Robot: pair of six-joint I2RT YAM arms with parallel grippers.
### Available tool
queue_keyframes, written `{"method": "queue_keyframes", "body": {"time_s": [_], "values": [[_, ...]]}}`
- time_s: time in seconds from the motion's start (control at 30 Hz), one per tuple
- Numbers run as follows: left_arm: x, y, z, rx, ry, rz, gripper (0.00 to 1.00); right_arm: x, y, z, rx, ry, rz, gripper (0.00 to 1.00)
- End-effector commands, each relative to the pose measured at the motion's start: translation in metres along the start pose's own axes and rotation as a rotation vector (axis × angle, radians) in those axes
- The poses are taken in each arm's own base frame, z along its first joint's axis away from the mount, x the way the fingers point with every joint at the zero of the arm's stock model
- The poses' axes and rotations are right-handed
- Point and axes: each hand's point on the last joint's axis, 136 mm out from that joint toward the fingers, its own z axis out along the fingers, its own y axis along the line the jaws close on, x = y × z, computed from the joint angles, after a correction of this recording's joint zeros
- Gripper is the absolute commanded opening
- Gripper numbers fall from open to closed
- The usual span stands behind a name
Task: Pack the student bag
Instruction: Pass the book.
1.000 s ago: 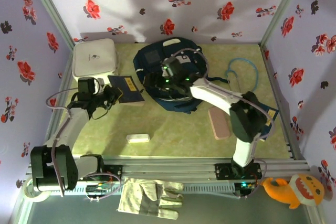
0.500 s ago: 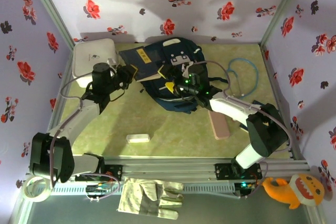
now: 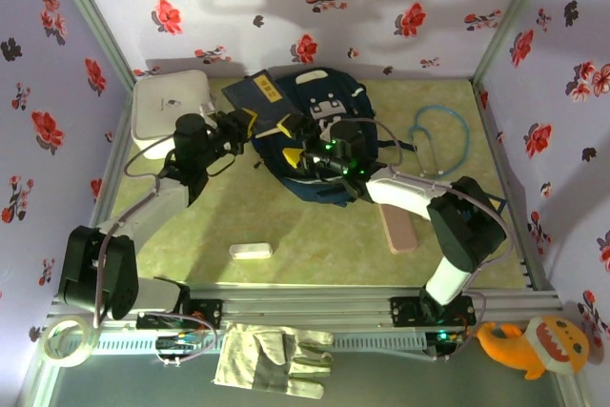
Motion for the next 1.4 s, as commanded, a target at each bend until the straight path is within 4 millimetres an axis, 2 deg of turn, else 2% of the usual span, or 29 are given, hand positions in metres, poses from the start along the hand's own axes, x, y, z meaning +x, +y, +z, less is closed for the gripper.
{"method": "queue_keyframes", "body": {"time_s": [0.0,0.07,0.2,0.33,0.5,0.6,0.63,0.7,0.8,0.97,1.1,1.2,1.33,1.37], "values": [[0.007,-0.033,-0.002,0.127,0.028,-0.009,0.00,0.002,0.031,0.005,-0.081,-0.016,-0.019,0.85],[0.009,-0.041,-0.002,0.137,0.041,0.014,0.00,0.002,0.029,0.006,-0.070,-0.023,-0.018,0.82],[0.008,-0.038,-0.001,0.127,0.037,0.016,0.00,0.000,0.034,0.006,-0.084,-0.026,-0.027,0.74],[0.009,-0.038,0.003,0.147,0.044,0.007,0.00,-0.002,0.042,0.011,-0.086,-0.027,-0.049,0.60],[0.014,-0.031,0.004,0.122,0.057,0.008,0.00,-0.005,0.051,0.019,-0.099,-0.024,-0.066,0.48],[0.017,-0.025,0.003,0.101,0.073,0.006,0.00,-0.008,0.050,0.020,-0.092,-0.045,-0.080,0.36],[0.017,-0.024,0.003,0.099,0.078,0.006,0.00,-0.010,0.050,0.021,-0.091,-0.053,-0.087,0.27],[0.019,-0.022,0.001,0.094,0.088,0.013,0.04,-0.011,0.051,0.020,-0.085,-0.063,-0.106,0.18],[0.018,-0.015,-0.002,0.067,0.097,0.054,0.16,-0.015,0.044,0.017,-0.041,-0.088,-0.146,0.10],[0.011,0.010,-0.020,-0.096,0.087,0.256,0.56,-0.027,0.030,-0.005,0.080,-0.181,-0.254,0.07],[0.012,0.031,-0.039,-0.316,0.130,0.535,0.77,-0.041,0.018,-0.038,0.220,-0.264,-0.342,0.07],[0.016,0.041,-0.048,-0.389,0.171,0.688,0.88,-0.053,0.009,-0.071,0.321,-0.324,-0.386,0.07],[0.033,0.041,-0.043,-0.380,0.253,0.854,1.00,-0.071,0.000,-0.115,0.424,-0.383,-0.398,0.07],[0.038,0.039,-0.040,-0.373,0.268,0.887,1.00,-0.074,-0.001,-0.123,0.441,-0.391,-0.403,0.07]]}}
